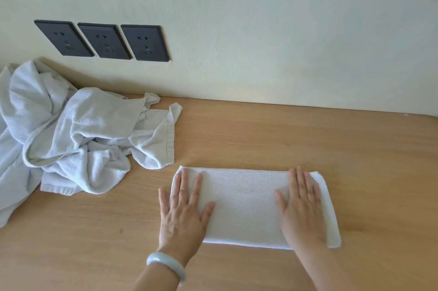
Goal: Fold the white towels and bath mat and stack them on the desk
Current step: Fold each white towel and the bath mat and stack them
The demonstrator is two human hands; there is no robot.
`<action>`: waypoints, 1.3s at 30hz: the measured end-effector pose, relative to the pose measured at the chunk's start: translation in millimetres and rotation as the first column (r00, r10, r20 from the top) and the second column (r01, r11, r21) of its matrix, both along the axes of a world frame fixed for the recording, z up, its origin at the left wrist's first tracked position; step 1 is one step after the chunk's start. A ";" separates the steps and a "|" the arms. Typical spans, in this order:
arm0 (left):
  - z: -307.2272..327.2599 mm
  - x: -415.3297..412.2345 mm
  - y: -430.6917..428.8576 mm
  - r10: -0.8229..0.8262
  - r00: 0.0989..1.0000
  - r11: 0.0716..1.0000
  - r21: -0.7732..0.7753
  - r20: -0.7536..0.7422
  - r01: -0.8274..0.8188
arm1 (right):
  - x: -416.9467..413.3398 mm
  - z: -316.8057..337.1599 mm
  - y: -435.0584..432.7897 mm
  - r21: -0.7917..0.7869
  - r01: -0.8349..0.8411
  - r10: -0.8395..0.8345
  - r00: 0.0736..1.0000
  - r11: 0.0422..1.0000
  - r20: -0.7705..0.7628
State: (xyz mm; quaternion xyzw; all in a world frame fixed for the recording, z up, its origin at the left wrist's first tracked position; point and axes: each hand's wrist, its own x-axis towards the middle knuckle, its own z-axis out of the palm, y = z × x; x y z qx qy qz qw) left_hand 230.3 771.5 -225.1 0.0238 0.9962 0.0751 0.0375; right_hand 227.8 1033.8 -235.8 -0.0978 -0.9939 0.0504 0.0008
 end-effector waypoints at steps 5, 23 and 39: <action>-4.0 1.5 2.2 0.038 0.999 0.999 0.006 0.023 -0.039 | 1.5 0.1 0.7 0.019 0.092 -0.093 0.996 0.996 0.011; -2.5 -19.8 -3.8 -0.011 0.997 0.999 -0.031 -0.070 0.009 | -0.2 7.2 6.2 0.047 0.012 -0.009 0.998 0.999 -0.057; 8.8 21.0 -24.5 0.022 0.999 0.983 0.183 0.046 -0.030 | 54.8 3.5 31.1 -0.037 0.017 -0.017 1.000 0.999 0.000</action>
